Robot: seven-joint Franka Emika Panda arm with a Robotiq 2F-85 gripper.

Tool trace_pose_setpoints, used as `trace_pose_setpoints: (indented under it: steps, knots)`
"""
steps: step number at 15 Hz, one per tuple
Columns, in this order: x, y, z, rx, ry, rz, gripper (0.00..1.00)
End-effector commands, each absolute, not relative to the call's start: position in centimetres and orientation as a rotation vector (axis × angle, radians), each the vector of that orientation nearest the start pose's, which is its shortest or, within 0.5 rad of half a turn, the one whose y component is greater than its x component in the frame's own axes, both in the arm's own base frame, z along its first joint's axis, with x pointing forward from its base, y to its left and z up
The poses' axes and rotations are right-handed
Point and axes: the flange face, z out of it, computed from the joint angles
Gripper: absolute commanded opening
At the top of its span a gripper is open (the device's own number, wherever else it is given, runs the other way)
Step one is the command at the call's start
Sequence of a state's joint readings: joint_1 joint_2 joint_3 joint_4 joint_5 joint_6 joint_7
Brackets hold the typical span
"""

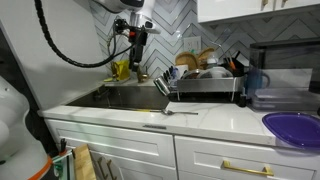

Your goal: Open the tap, pick up the silver spoon on the counter, rinse it with the running water and then put it back on the counter

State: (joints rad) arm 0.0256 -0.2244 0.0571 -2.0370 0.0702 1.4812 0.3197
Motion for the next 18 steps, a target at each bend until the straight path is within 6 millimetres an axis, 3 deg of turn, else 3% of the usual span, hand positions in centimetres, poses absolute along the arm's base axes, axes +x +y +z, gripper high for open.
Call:
trace_pose_setpoints:
  steps: [1, 2, 4, 7, 10, 13, 15, 18]
  knots:
    - [41.3, -1.2, 51.9, -3.084, 0.661, 0.446, 1.0]
    - [43.7, 0.7, 51.7, -3.077, 0.529, 0.517, 1.0]
    - [43.3, -0.5, 52.1, -3.067, 0.553, 0.5, 1.0]
    - [43.6, 0.5, 51.7, -3.079, 0.524, 0.512, 1.0]
    - [44.2, -4.3, 49.7, -3.077, 0.831, 0.455, 1.0]
    - [45.3, -8.3, 48.0, -3.015, 1.048, 0.289, 1.0]
    - [46.4, -10.2, 46.4, -2.951, 1.14, 0.19, 1.0]
    - [47.6, -11.3, 44.3, -2.888, 1.224, 0.122, 1.0]
